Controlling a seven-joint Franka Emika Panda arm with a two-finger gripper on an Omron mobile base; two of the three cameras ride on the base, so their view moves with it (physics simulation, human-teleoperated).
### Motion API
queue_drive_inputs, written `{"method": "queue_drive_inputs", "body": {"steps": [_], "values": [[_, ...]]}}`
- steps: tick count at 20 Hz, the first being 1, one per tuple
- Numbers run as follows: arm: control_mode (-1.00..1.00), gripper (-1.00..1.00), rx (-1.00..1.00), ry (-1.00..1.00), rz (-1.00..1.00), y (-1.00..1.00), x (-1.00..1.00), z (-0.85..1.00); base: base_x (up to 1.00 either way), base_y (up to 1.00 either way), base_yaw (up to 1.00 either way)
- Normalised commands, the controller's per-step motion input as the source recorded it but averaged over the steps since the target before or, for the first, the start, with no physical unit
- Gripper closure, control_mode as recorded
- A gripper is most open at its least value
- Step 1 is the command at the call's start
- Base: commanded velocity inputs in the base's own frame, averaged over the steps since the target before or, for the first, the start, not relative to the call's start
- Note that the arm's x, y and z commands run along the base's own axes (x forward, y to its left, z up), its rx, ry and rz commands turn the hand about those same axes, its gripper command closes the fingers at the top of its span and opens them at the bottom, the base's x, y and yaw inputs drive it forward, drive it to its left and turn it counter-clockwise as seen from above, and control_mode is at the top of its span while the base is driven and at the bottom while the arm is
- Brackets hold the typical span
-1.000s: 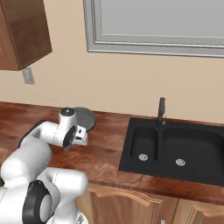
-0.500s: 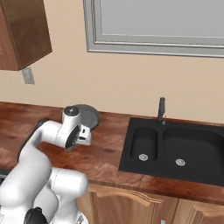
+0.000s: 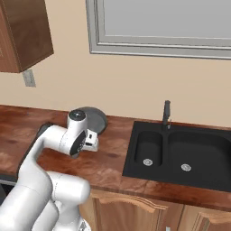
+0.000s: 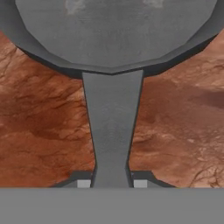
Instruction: Place the pan in the left basin and the glass cup in the right basin of the sink.
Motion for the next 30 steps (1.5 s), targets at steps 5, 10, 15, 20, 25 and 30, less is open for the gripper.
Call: {"method": "queue_drive_inputs", "body": {"steps": [5,10,15,20,25,30], "values": [[-1.0,1.0,0.0,0.0,-0.01,-0.26,-0.18,0.18,0.0,0.0,0.0],[-1.0,1.0,0.0,0.08,0.0,-0.25,-0.11,0.16,0.0,0.0,0.0],[-1.0,1.0,0.0,0.14,-0.02,-0.25,-0.01,0.12,0.0,0.0,0.0],[-1.0,1.0,0.0,0.02,-0.07,-0.3,0.0,0.14,0.0,0.0,0.0],[-1.0,1.0,0.0,0.05,-0.12,-0.33,0.0,0.11,0.0,0.0,0.0],[-1.0,1.0,-0.02,0.01,-0.14,-0.31,0.0,0.08,0.0,0.0,0.0]]}}
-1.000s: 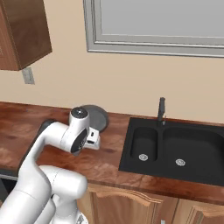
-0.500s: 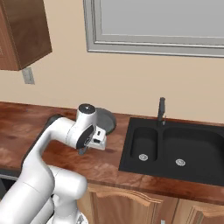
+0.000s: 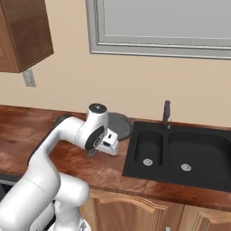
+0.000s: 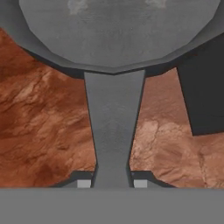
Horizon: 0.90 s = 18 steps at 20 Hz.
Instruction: Place the pan in the left basin and the glass cup in the right basin of the sink.
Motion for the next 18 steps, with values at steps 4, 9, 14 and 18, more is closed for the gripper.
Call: {"method": "queue_drive_inputs", "body": {"steps": [4,9,14,18], "values": [[-1.0,1.0,-0.08,0.0,-0.15,-0.24,0.0,0.04,0.0,0.0,0.0],[-1.0,1.0,-0.23,0.0,-0.13,-0.1,0.0,0.02,0.0,0.0,0.0],[-1.0,1.0,-0.26,0.0,-0.06,-0.16,0.01,0.0,0.0,0.0,0.0],[-1.0,1.0,-0.23,0.03,-0.01,-0.23,0.04,0.02,0.0,0.0,0.0]]}}
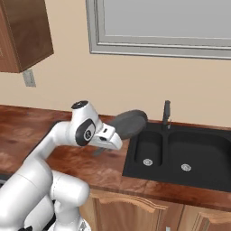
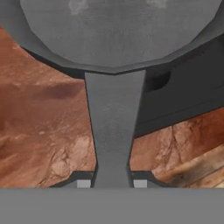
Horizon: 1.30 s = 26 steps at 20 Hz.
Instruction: Place the pan in the left basin and the glass cup in the right basin of the sink.
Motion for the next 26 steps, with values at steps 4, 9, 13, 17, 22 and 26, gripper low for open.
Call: {"method": "queue_drive_inputs", "body": {"steps": [4,9,13,17,22,26], "values": [[-1.0,1.0,-0.2,0.04,0.0,-0.27,0.01,0.08,0.0,0.0,0.0],[-1.0,1.0,-0.19,0.07,0.01,-0.2,0.0,0.1,0.0,0.0,0.0],[-1.0,1.0,-0.27,0.1,0.06,-0.11,0.01,0.02,0.0,0.0,0.0],[-1.0,1.0,-0.14,0.15,0.11,-0.26,0.08,0.05,0.0,0.0,0.0],[-1.0,1.0,-0.09,0.18,0.16,-0.28,0.02,0.09,0.0,0.0,0.0],[-1.0,1.0,-0.04,0.09,0.16,-0.27,0.0,0.13,0.0,0.0,0.0]]}}
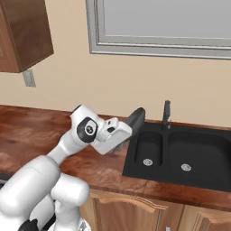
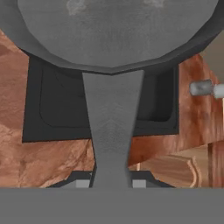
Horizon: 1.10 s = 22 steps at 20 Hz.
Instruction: Place the pan in the left basin and the glass cup in the right basin of the sink.
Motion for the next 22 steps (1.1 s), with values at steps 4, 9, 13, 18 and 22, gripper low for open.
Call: {"method": "queue_drive_inputs", "body": {"steps": [4,9,13,18,22], "values": [[-1.0,1.0,-0.04,0.0,0.16,-0.22,0.0,0.1,0.0,0.0,0.0],[-1.0,1.0,-0.07,0.09,0.04,-0.29,0.05,0.03,0.0,0.0,0.0],[-1.0,1.0,-0.07,0.19,0.0,-0.31,0.04,0.0,0.0,0.0,0.0],[-1.0,1.0,-0.1,0.17,0.0,-0.27,0.07,0.02,0.0,0.0,0.0],[-1.0,1.0,-0.11,0.11,0.0,-0.25,0.09,0.04,0.0,0.0,0.0]]}}
